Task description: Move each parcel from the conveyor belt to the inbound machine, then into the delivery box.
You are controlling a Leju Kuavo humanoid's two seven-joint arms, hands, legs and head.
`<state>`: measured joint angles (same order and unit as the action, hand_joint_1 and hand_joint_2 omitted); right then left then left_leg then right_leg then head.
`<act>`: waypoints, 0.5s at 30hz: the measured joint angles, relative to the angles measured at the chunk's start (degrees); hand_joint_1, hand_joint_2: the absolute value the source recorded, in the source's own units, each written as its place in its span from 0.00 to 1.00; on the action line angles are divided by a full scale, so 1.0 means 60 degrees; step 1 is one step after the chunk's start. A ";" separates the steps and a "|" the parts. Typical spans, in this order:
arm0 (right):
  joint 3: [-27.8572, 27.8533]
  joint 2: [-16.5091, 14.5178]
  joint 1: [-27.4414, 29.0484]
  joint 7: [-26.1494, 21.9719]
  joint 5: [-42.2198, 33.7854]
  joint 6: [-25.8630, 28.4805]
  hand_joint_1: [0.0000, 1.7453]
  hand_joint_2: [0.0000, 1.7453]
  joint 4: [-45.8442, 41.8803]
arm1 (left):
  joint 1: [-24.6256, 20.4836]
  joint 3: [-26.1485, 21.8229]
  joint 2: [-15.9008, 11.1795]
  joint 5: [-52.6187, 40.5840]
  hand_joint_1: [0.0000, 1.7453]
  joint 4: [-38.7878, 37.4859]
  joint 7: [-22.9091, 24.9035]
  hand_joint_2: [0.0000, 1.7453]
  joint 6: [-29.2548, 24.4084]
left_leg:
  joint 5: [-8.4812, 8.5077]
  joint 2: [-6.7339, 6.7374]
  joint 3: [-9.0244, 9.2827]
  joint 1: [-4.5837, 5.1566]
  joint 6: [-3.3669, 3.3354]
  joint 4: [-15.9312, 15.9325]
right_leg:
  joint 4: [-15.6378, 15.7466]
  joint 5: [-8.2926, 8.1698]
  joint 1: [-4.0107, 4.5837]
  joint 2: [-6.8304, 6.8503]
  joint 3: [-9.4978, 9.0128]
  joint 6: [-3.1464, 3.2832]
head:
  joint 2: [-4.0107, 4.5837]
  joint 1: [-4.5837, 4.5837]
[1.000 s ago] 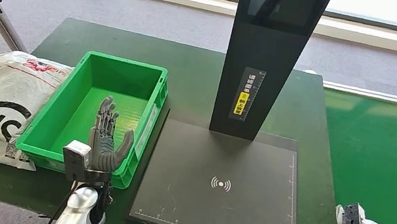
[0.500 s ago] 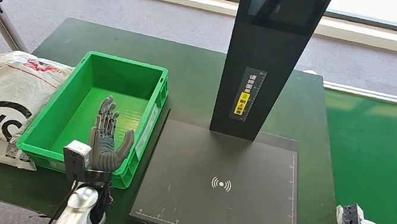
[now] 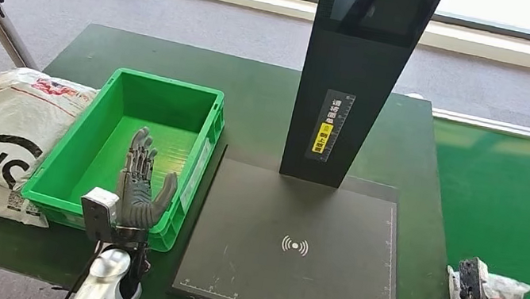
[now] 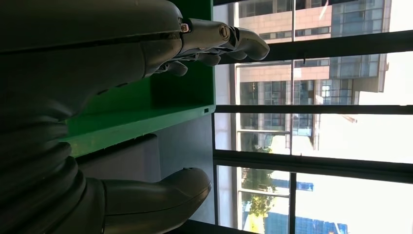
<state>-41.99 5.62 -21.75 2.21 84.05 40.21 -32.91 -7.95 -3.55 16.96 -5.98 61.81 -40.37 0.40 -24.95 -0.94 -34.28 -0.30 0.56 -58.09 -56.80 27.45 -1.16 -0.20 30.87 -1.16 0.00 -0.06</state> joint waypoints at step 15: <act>0.1477 -0.3849 0.0443 -0.7100 -0.5370 -0.0004 1.00 1.00 -0.7628 | -0.0334 -0.0001 0.0018 0.0272 0.00 -0.0319 0.0007 1.00 -0.0360 | 0.0032 0.0002 -0.0005 -0.0007 0.0036 0.0012 | -0.0024 0.0009 0.0002 -0.0005 0.0055 0.0026 | 0.0000 0.0003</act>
<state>-33.13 -17.48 -19.09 -40.39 51.83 40.19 -78.68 -9.96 -3.56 17.07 -4.35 59.90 -40.33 -1.75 -24.76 -0.92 -34.31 -0.34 0.78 -58.02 -56.95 27.51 -1.15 -0.23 31.20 -1.00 0.00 -0.04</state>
